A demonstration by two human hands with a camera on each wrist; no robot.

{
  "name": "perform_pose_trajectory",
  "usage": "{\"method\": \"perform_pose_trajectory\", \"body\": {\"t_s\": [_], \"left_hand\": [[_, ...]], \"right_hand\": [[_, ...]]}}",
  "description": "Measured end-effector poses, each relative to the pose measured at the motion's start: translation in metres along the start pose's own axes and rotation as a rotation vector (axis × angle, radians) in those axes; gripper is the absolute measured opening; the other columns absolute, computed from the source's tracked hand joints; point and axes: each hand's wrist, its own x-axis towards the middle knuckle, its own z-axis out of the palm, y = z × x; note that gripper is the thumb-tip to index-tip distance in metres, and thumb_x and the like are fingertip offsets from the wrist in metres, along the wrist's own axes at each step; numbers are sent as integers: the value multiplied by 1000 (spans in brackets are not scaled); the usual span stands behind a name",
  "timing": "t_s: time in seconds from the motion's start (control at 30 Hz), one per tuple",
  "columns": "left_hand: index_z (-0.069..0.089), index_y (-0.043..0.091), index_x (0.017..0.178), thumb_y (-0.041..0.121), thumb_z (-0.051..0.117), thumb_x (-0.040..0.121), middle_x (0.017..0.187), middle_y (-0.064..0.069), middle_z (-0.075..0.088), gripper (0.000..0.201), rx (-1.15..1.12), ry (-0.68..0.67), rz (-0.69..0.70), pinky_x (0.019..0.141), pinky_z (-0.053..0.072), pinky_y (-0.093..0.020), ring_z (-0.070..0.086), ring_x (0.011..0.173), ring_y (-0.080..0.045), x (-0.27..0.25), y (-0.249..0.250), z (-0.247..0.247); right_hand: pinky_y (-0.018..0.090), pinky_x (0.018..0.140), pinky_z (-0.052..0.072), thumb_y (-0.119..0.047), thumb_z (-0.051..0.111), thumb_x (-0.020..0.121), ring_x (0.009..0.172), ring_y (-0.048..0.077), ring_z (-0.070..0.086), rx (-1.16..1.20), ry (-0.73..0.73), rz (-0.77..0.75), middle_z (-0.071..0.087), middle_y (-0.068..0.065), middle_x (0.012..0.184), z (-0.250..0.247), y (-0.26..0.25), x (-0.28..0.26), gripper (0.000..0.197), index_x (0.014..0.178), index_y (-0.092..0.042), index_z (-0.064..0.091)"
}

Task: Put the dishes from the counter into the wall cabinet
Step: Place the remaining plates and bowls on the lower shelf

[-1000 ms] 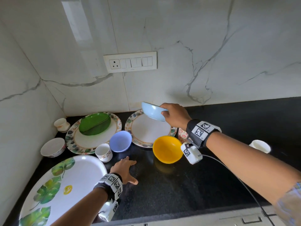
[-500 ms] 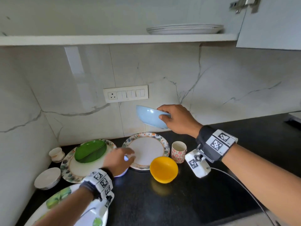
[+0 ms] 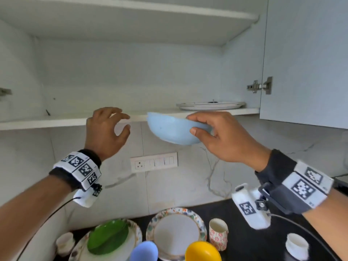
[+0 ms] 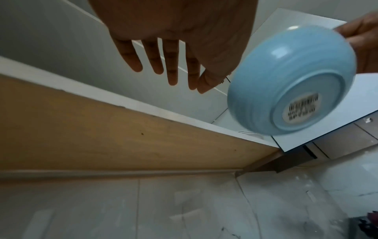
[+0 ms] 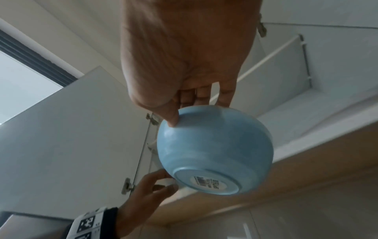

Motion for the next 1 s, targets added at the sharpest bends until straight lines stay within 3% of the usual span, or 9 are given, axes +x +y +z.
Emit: {"method": "perform_pose_trajectory", "body": {"t_s": [0.13, 0.33, 0.43, 0.53, 0.67, 1.0], "left_hand": [[66, 27, 112, 53, 51, 81, 119, -2, 63, 42, 105, -52, -13, 87, 42, -50, 51, 119, -30, 24, -21, -4], [69, 30, 110, 68, 26, 86, 121, 1, 67, 63, 183, -182, -149, 97, 39, -51, 57, 119, -26, 40, -52, 19], [70, 34, 103, 66, 15, 90, 103, 7, 73, 65, 252, -186, -133, 92, 35, -45, 66, 100, -23, 31, -56, 32], [73, 32, 97, 64, 19, 92, 90, 9, 74, 63, 288, -114, -139, 82, 35, -40, 68, 86, -21, 29, -54, 37], [74, 31, 96, 62, 24, 93, 90, 9, 74, 59, 283, -72, -132, 82, 32, -39, 68, 85, -20, 30, -50, 43], [74, 31, 94, 60, 27, 95, 83, 12, 72, 55, 295, 22, -115, 79, 32, -36, 64, 76, -16, 27, -57, 48]], "right_hand": [[39, 80, 51, -26, 53, 92, 93, 19, 65, -96, 91, -91, 71, -7, 104, -9, -6, 40, 27, 113, -20, 68], [39, 80, 50, -24, 54, 94, 100, 25, 63, -279, 18, -154, 70, -3, 111, 14, 5, 100, 29, 120, -22, 64], [35, 78, 46, -23, 53, 95, 101, 26, 61, -323, -38, -140, 69, -3, 110, 34, 17, 126, 28, 122, -24, 63], [34, 77, 45, -22, 51, 96, 100, 26, 60, -351, -80, -126, 68, -3, 108, 53, 35, 149, 28, 121, -24, 62], [35, 79, 48, -23, 50, 97, 102, 27, 61, -375, -107, -82, 69, -1, 110, 68, 55, 172, 29, 123, -24, 63], [29, 72, 36, -23, 50, 97, 104, 27, 61, -390, -194, -55, 68, 0, 115, 109, 82, 207, 30, 124, -27, 64]]}}
